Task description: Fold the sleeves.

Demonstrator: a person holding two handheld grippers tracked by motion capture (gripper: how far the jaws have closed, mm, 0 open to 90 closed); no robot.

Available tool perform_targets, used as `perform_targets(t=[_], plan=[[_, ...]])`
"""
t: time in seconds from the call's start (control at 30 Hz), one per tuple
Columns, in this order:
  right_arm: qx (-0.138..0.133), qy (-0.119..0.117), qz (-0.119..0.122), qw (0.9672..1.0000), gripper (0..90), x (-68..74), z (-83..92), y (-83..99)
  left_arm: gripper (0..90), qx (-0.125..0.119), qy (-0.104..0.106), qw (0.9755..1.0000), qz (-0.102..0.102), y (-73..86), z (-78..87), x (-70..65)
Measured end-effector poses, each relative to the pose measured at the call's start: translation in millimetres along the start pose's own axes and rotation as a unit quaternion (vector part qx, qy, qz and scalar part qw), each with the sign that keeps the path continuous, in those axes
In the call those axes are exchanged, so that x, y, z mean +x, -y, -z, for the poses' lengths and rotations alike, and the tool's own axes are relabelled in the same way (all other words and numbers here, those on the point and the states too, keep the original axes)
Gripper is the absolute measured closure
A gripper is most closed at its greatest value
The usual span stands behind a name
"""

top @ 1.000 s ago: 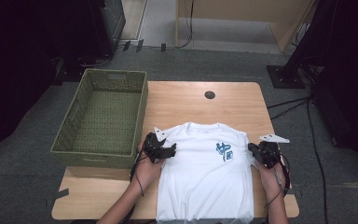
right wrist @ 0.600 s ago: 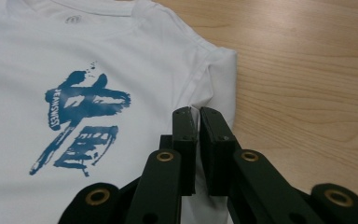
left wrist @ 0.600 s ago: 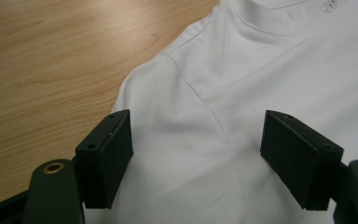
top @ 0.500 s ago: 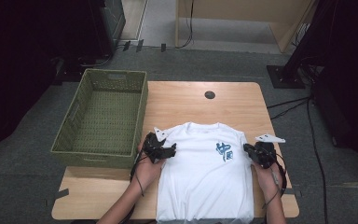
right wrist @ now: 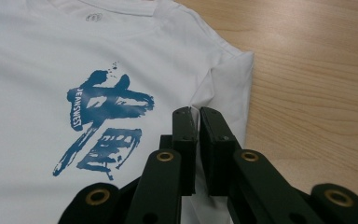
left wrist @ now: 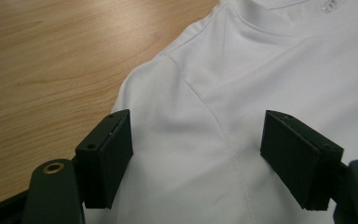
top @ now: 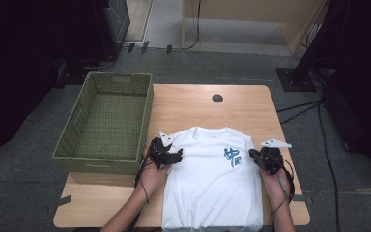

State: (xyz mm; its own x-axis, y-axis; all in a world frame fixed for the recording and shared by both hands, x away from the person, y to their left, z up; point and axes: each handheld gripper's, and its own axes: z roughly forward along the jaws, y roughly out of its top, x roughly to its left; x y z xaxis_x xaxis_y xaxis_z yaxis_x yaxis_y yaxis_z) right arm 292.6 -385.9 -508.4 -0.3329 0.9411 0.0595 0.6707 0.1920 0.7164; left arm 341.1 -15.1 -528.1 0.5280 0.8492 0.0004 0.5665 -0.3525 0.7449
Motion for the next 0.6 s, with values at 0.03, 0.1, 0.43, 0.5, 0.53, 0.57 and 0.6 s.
perform_targets(t=[0.03,0.1,0.43,0.5,0.53,0.57,0.6], plan=[[0.000,-0.001,0.001,1.0000,86.2,0.7,-0.2,-0.3,25.5,0.000,0.000,1.0000,0.000,0.0,0.0,0.0],[0.000,-0.003,0.003,1.0000,86.2,2.9,-0.5,-1.1,25.5,0.000,0.000,1.0000,0.000,0.0,0.0,0.0],[0.001,-0.008,0.011,0.9999,86.2,10.1,-2.8,-3.5,25.5,0.000,0.000,1.0000,0.000,0.0,0.0,0.0],[0.002,-0.009,0.013,0.9999,86.2,11.8,-3.6,-4.2,25.5,0.000,0.000,1.0000,0.000,0.0,0.0,0.0],[0.002,-0.009,0.014,0.9999,86.2,12.1,-3.8,-4.4,25.5,0.000,0.000,1.0000,0.000,0.0,0.0,0.0],[0.003,-0.011,0.015,0.9998,86.2,12.6,-4.2,-4.6,25.5,0.000,0.000,1.0000,0.000,0.0,0.0,0.0],[0.003,-0.011,0.015,0.9998,86.2,13.3,-4.5,-4.8,25.5,0.000,0.000,1.0000,0.000,0.0,0.0,0.0]])
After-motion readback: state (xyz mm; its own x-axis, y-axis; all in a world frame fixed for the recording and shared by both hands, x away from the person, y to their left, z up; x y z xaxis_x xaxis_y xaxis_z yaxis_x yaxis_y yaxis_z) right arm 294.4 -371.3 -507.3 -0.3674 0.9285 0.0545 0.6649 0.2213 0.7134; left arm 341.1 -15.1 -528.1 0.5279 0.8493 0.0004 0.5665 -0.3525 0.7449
